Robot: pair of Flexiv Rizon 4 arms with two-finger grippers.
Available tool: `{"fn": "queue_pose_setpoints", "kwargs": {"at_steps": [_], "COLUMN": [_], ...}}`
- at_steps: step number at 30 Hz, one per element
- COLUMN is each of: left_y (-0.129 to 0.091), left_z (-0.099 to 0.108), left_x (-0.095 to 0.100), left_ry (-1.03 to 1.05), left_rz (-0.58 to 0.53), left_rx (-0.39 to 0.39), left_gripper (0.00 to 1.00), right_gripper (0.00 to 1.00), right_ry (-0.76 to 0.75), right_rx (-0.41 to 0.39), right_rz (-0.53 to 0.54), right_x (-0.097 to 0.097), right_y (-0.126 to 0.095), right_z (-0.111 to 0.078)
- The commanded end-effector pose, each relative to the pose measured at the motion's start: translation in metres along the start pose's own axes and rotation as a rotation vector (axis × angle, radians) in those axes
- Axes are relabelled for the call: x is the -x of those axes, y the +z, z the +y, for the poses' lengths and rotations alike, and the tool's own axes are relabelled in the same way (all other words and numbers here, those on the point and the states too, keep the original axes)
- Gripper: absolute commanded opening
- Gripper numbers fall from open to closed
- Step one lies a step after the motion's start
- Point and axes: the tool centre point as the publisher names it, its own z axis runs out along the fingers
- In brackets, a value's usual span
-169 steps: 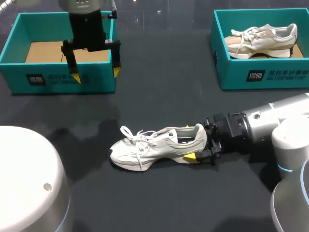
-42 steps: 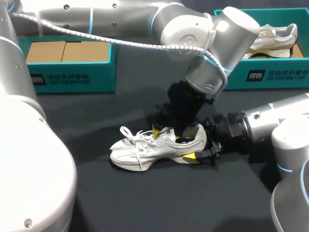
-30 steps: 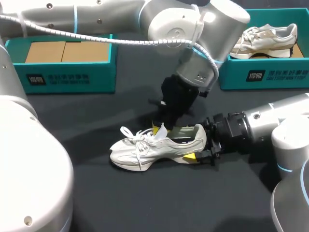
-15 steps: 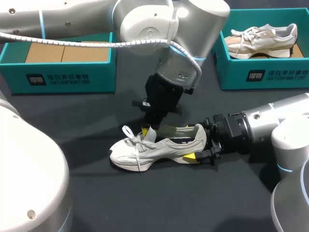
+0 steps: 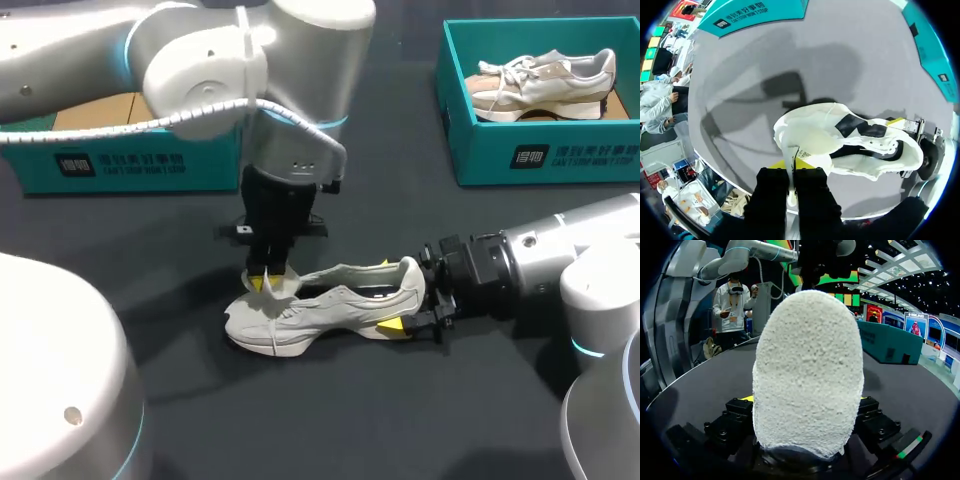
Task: Take the shoe out of the shoebox, open the shoe tongue, remove and reinsert the insole, then place the shoe into the shoebox
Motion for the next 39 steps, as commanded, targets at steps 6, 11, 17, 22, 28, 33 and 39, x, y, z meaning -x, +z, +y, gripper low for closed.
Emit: {"fn": "queue_pose_setpoints", "kwargs": {"at_steps": [6,11,17,22,28,33,39], "left_y": [0.034,0.042,0.046,0.05,0.058,0.054,0.024], "left_z": [-0.014,-0.018,-0.016,-0.013,-0.017,-0.017,-0.018], "left_x": [0.014,0.016,0.019,0.022,0.026,0.037,0.052], "left_ry": [0.03,0.038,0.05,0.074,0.072,0.072,0.092], "left_rz": [0.249,0.193,0.119,0.046,0.021,0.041,0.112], "left_rx": [0.075,0.083,0.065,0.03,0.037,0.04,0.02], "left_gripper": [0.05,0.31,0.45,0.48,0.49,0.5,0.49], "right_gripper": [0.0,0.0,0.0,0.0,0.0,0.0,0.0], "right_ry": [0.002,0.002,0.002,0.002,0.002,0.002,0.002], "right_rx": [-0.004,-0.004,-0.004,-0.004,-0.004,-0.004,-0.004], "right_rz": [-0.002,-0.002,-0.002,-0.002,-0.002,-0.002,-0.002], "right_x": [0.0,0.0,0.0,0.0,0.0,0.0,0.0], "right_y": [0.0,0.0,0.0,0.0,0.0,0.0,0.0], "right_z": [-0.003,-0.003,-0.003,-0.003,-0.003,-0.003,-0.003]}}
